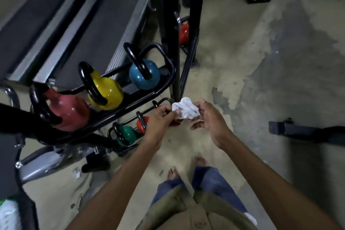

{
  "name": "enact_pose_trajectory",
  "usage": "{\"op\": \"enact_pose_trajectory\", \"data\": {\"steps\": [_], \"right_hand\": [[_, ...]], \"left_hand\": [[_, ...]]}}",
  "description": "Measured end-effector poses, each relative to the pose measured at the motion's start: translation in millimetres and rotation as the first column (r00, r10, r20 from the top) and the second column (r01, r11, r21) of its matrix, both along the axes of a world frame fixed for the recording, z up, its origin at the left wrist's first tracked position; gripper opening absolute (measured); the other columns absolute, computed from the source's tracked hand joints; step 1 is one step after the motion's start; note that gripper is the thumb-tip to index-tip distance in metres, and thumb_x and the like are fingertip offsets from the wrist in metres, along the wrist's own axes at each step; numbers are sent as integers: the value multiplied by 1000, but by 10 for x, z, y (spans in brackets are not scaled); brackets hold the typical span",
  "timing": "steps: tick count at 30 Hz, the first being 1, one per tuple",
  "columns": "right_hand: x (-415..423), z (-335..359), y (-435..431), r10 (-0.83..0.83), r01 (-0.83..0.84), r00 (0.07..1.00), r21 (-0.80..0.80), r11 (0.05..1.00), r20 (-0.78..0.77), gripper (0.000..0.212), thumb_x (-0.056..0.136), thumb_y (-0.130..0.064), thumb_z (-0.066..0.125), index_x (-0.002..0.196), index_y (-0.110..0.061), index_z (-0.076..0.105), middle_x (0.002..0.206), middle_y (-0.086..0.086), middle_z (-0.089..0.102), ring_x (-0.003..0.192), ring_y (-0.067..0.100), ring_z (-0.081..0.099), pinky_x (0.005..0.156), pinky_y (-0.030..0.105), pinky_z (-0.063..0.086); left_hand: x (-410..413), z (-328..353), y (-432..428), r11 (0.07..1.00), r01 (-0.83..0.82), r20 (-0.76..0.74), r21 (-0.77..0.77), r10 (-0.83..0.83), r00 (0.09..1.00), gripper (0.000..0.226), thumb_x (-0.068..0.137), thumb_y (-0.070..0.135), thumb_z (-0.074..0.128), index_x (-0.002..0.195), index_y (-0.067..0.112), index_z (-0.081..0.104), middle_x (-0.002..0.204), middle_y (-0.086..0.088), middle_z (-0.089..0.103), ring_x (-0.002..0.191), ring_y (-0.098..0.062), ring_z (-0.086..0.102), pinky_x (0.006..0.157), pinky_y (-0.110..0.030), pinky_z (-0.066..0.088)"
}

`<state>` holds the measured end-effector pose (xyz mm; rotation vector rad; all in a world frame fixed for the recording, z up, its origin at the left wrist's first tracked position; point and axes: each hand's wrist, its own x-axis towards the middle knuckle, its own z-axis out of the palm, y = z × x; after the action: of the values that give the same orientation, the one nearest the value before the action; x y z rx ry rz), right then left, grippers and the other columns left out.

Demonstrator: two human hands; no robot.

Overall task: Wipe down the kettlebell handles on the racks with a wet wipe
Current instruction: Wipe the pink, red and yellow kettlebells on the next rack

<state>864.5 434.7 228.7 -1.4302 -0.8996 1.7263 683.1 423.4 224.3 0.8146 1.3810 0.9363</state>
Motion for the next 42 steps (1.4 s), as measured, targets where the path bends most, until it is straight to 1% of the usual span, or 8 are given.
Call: {"op": "enact_pose_trajectory", "data": {"steps": [3,9,16,21,26,30,37,42], "right_hand": [[159,291,-4,1,-11,999,201,980,53,31,98,-36,65,103,-7,73,87,16,71,76,24,66,63,33,55],[648,662,306,-98,-3,971,425,905,216,21,103,-16,63,92,-1,71,72,2,67,67,17,63,61,31,52],[1629,998,661,-274,251,962,379,891,7,20,103,-21,63,100,-7,78,84,15,76,67,20,66,61,32,55],[2658,992,944,-322,302,947,362,882,-7,20,101,-16,62,100,-4,77,84,16,74,70,28,64,58,32,56],[3578,1050,1241,-260,111,934,493,863,244,42,85,-17,66,126,-22,65,97,3,75,78,13,68,64,29,56],[4130,1136,1630,-295,-80,816,604,793,496,58,89,-7,69,139,-34,59,105,-16,70,93,2,69,78,24,55],[4592,1076,2577,-410,-31,756,653,756,510,5,92,-25,65,92,-26,70,78,-4,70,69,14,64,66,37,52],[4778,993,3373,-461,146,796,615,775,392,29,100,-22,68,76,-9,60,65,-5,52,62,10,47,60,32,37]], "left_hand": [[165,223,72,997,48,51,58,-51,997,15,96,9,70,103,-4,69,95,-22,75,85,-34,69,82,-48,57],[663,715,438,952,189,14,242,-198,980,11,97,10,68,103,4,75,88,-12,75,79,-16,70,70,-26,56],[1619,931,1142,895,272,-41,352,-276,960,27,91,6,75,118,7,73,105,-19,77,94,-32,74,79,-36,59],[2660,1060,1554,836,342,-118,428,-324,939,21,91,1,73,110,9,77,97,-5,79,88,-15,71,77,-28,55],[3587,1126,2046,780,433,-255,452,-352,900,7,89,10,78,95,11,81,91,-3,79,84,-11,70,79,-27,52],[4135,1199,2434,810,403,-154,425,-374,915,7,92,10,74,89,14,79,88,-5,78,80,-11,65,76,-31,48],[4734,1116,3324,893,336,88,300,-376,922,11,95,9,70,87,13,77,81,-2,76,70,-12,67,64,-25,54],[4967,956,4172,869,405,131,285,-453,882,9,97,14,70,90,11,75,84,-7,72,70,-14,63,62,-23,54]]}}
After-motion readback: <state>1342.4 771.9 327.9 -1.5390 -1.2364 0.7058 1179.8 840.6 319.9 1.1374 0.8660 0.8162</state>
